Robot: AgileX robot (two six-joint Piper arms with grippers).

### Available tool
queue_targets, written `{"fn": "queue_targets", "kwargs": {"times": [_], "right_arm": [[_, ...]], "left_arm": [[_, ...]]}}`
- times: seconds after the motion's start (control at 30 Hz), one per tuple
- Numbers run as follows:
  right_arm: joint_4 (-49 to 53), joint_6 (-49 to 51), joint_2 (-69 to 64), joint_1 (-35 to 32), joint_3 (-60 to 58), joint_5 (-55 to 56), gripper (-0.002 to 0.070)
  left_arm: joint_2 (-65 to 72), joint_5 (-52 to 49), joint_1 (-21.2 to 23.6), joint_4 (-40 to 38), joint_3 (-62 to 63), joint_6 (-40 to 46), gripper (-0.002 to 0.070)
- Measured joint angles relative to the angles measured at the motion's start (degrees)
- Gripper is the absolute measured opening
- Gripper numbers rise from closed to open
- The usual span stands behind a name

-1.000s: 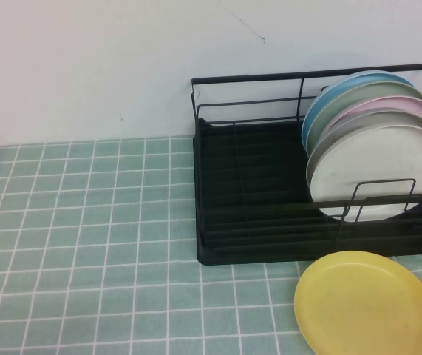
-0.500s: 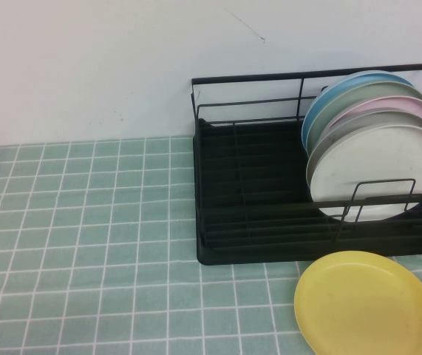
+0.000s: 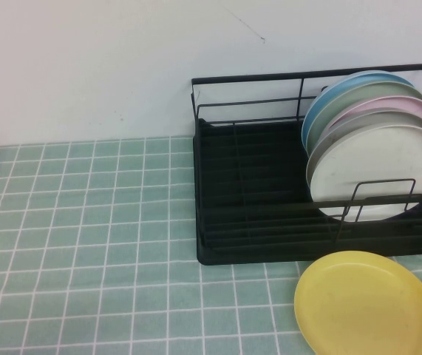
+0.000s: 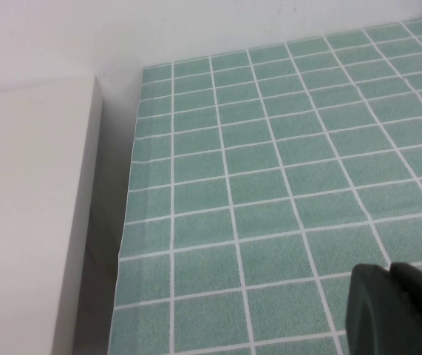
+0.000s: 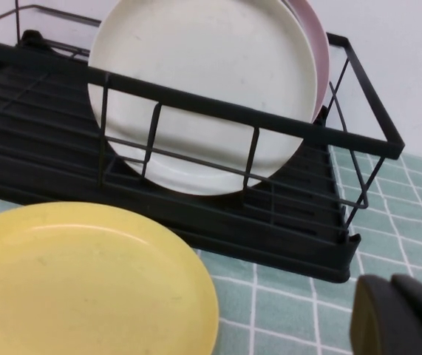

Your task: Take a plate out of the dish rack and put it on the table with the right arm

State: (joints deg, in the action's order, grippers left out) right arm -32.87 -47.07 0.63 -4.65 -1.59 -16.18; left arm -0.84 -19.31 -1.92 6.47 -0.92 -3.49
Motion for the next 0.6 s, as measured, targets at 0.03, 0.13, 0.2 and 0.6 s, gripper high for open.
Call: {"fn": "queue_targets", "kwargs": {"times": [0.03,0.13,0.2,0.6], "right_arm": [[-0.05,0.0,0.0,0.0,0.0,0.0,-0.0001],[-0.15,-0.09,0.0,0.0,0.0,0.0,-0.0001],[-0.15,-0.09,0.0,0.0,0.0,0.0,-0.0001],[-22.74,1.26,0.0,0.0,0.0,5.6,-0.0001]], "left_arm": [[0.0,0.0,0.0,0.0,0.0,0.0,-0.0004],[0.0,0.0,0.0,0.0,0.0,0.0,-0.0004],[0.0,0.0,0.0,0.0,0.0,0.0,-0.0004],[0.0,0.0,0.0,0.0,0.0,0.0,-0.0004]]}}
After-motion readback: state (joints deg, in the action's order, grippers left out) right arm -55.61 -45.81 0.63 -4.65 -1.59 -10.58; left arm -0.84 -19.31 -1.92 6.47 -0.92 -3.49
